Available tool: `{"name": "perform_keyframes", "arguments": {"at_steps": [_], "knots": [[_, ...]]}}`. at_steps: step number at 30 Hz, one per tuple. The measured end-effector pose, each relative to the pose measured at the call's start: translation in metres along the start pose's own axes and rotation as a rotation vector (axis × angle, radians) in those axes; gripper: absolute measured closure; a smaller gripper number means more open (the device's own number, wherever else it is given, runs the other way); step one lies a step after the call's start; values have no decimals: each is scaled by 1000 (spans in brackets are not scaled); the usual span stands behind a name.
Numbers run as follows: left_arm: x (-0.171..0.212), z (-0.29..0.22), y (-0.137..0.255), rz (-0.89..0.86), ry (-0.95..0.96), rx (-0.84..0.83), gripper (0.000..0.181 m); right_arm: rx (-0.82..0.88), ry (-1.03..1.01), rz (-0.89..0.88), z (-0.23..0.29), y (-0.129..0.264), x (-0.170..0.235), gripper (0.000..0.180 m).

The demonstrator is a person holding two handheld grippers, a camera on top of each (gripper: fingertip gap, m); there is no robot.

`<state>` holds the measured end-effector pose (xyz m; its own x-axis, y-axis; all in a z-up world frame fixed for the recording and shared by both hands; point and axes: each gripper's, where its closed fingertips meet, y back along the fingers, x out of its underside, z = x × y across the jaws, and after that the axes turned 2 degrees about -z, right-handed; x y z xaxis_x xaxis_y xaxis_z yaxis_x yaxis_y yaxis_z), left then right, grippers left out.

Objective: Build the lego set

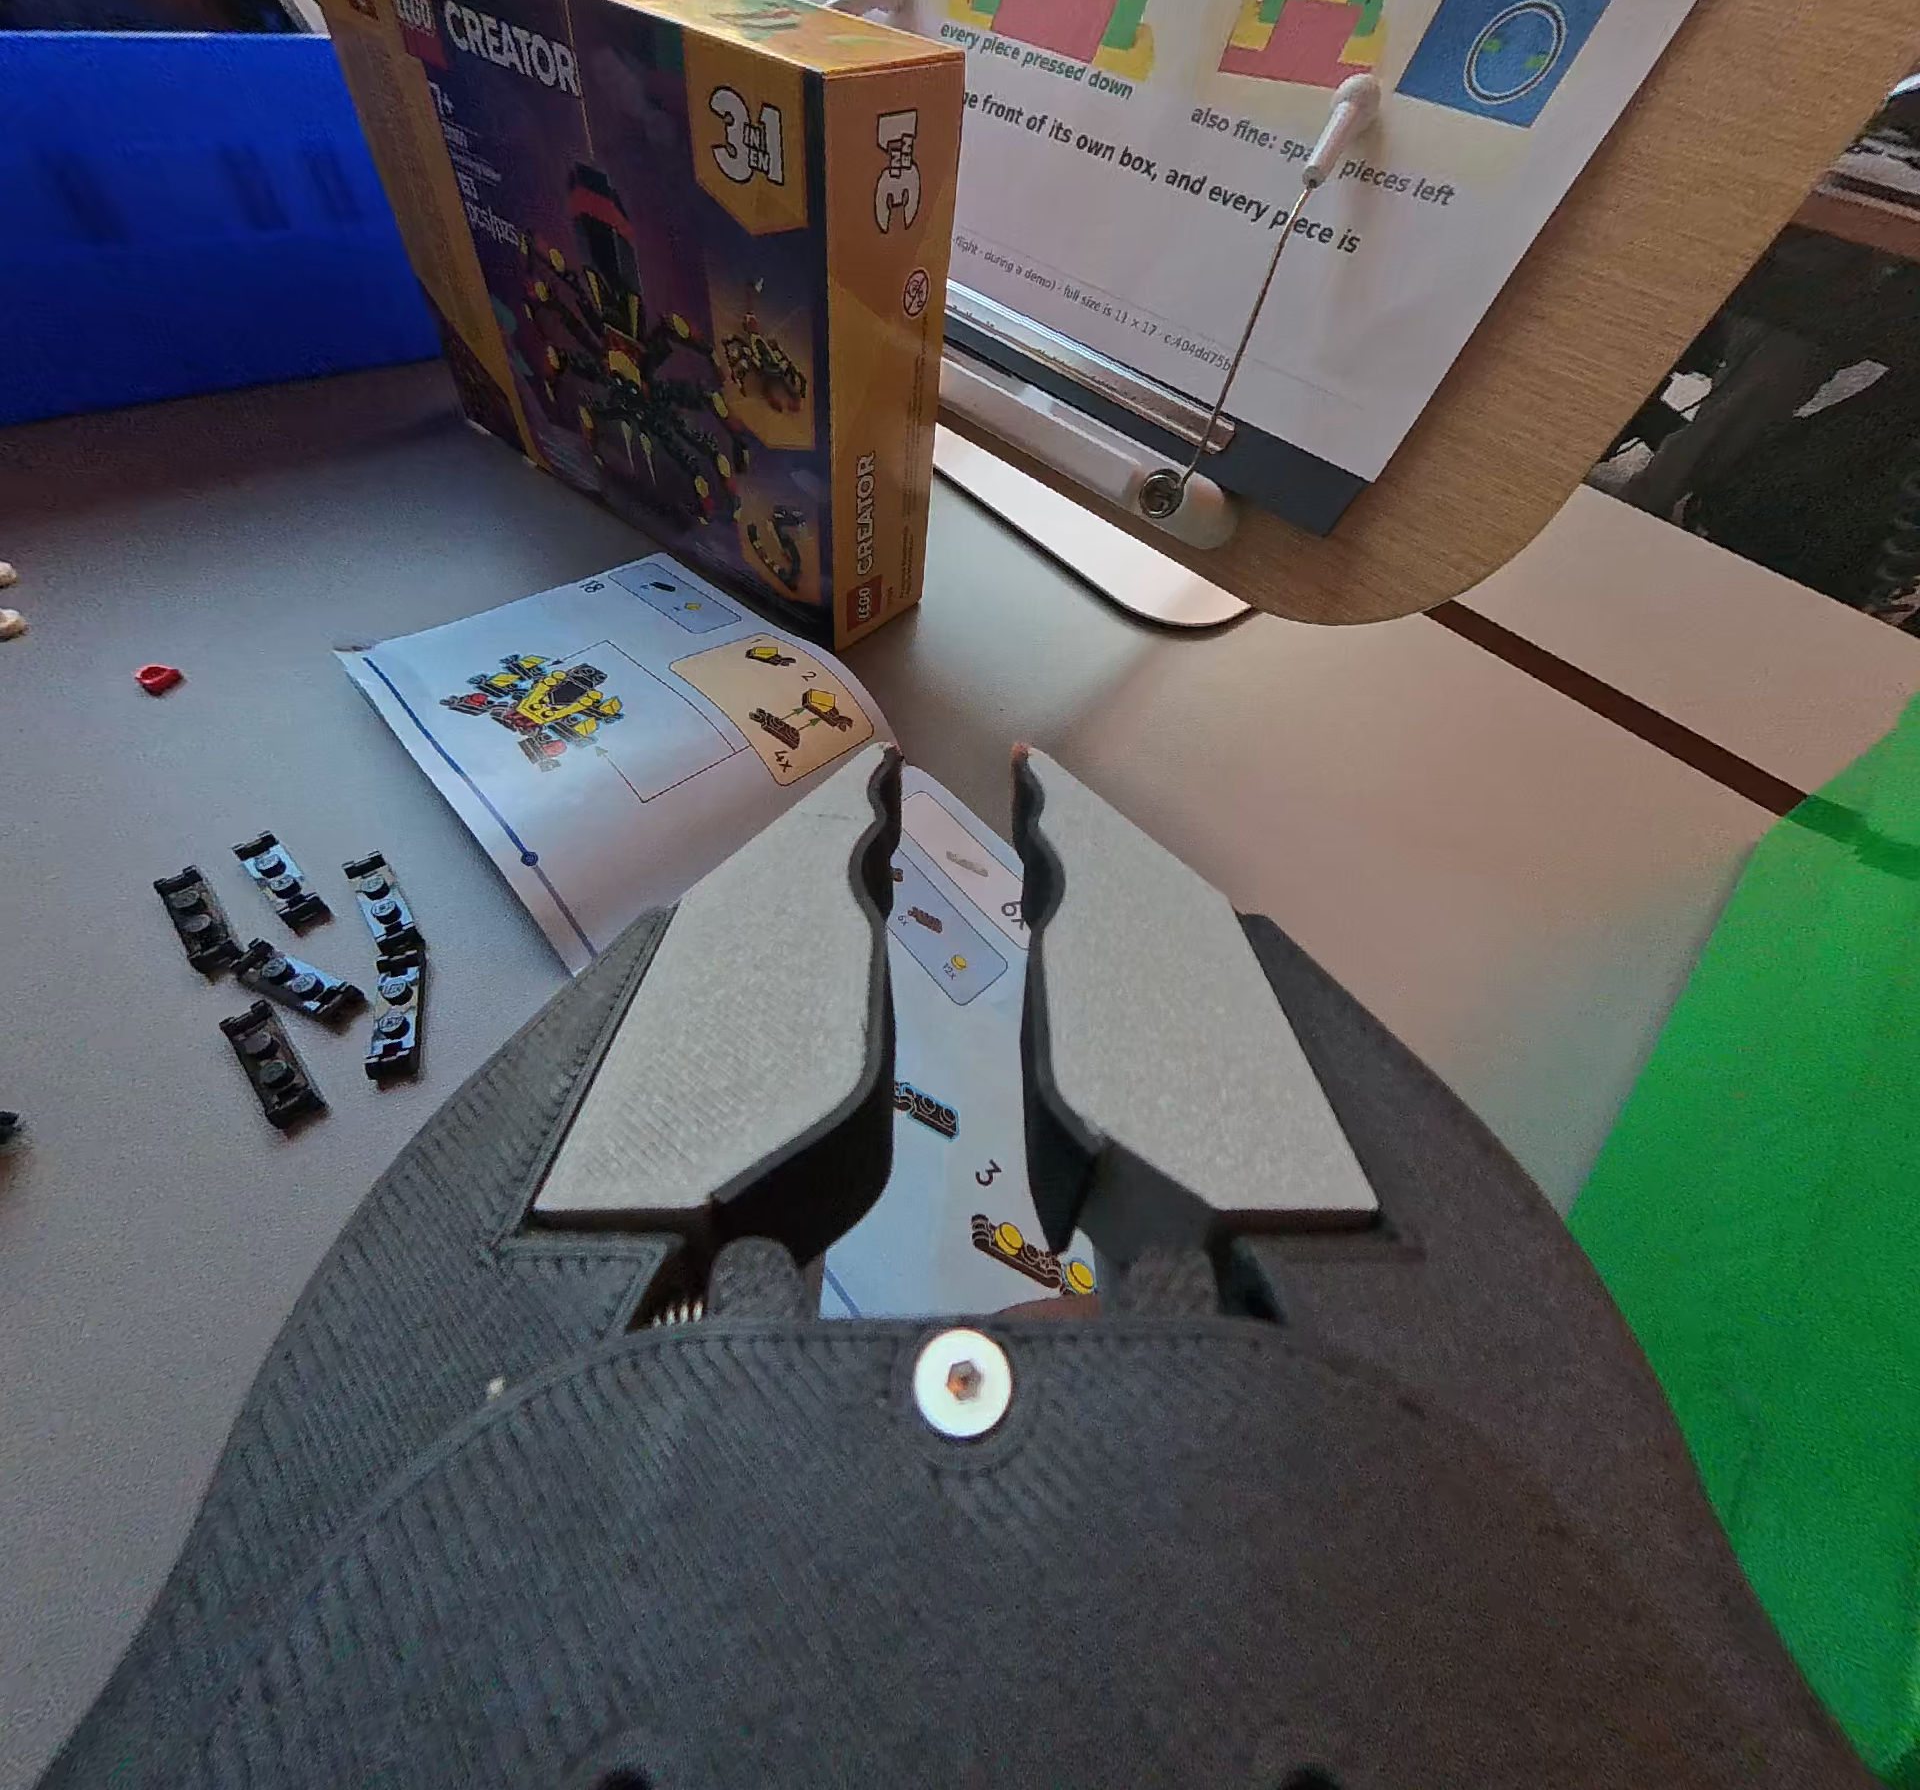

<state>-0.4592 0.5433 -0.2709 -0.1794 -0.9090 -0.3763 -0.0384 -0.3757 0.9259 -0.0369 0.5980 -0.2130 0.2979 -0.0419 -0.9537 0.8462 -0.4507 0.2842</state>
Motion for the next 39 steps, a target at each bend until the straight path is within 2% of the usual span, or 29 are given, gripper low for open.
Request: {"name": "perform_keyframes", "arguments": {"at_steps": [6,12,16,24,30,35,39], "knots": [[-2,-1,-1,-38,55,-24,157,1,-3,-6,0,1,-1,163],[-7,-9,-2,-115,63,-30,173,2,6,-6,0,1,-1,164],[-6,-11,-2,-116,59,-54,177,1,12,-12,1,2,-2,164],[-3,-9,1,-41,-7,-89,160,-10,0,-24,2,3,-3,165],[2,-11,2,3,-42,-38,158,-14,-3,-21,2,3,-3,165],[2,-17,1,4,-101,14,168,-16,-4,-18,2,2,-3,166],[1,-16,1,10,-122,31,165,-15,-5,-19,2,3,-3,166]]}}
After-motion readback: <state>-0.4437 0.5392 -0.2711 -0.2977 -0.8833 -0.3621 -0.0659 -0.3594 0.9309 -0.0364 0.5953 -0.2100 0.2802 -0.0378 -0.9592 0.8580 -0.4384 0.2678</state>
